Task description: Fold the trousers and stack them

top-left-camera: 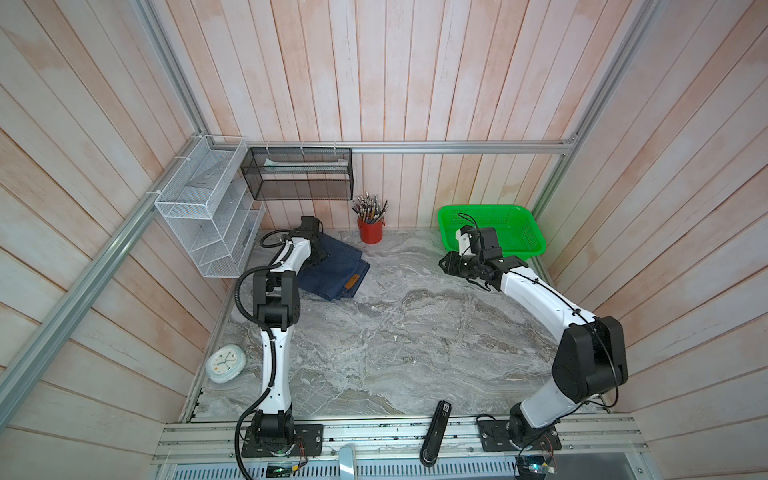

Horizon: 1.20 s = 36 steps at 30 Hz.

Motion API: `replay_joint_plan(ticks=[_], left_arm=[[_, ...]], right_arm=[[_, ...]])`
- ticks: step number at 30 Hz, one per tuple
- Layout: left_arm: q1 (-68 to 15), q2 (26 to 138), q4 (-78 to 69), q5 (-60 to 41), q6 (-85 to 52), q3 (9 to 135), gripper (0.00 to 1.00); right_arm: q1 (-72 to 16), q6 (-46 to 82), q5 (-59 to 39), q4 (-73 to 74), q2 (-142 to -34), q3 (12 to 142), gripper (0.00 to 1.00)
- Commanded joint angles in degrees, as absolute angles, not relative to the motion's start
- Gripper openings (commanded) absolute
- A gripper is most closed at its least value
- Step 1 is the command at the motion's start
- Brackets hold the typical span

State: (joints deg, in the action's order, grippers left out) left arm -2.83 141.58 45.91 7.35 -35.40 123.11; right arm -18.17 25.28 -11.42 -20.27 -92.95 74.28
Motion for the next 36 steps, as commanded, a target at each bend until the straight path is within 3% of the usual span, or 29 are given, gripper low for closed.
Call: replay_joint_plan(ticks=[1, 11, 18, 22, 27, 36], left_arm=[[-3.15, 143.3, 50.73, 4.09, -36.29, 122.76, 0.71], [-7.28, 102.23, 23.26, 10.29, -30.34, 83.41, 0.77], [-6.84, 75.13, -0.85, 15.57, -24.73, 53.7, 0.79], [-3.91, 67.36, -8.99, 17.06, -23.68, 41.14, 0.8], [-2.72, 60.2, -18.01, 21.75, -20.96, 29.07, 0.81], [-2.29, 53.9, -31.39, 27.36, -15.79, 14.89, 0.81]], right_arm=[[-17.74, 24.3, -10.53, -21.37, -93.13, 74.86, 0.34], [-16.08, 21.71, -1.58, -11.42, -85.24, 66.51, 0.34], [-16.17, 15.28, 17.83, 22.88, -71.61, 40.9, 0.33], [-16.08, 6.48, 23.92, 40.38, -68.81, 29.38, 0.32], [-14.35, -0.69, 29.25, 49.16, -68.41, 23.44, 0.33], [-6.34, 0.4, 26.5, 59.21, -68.13, 14.51, 0.33]])
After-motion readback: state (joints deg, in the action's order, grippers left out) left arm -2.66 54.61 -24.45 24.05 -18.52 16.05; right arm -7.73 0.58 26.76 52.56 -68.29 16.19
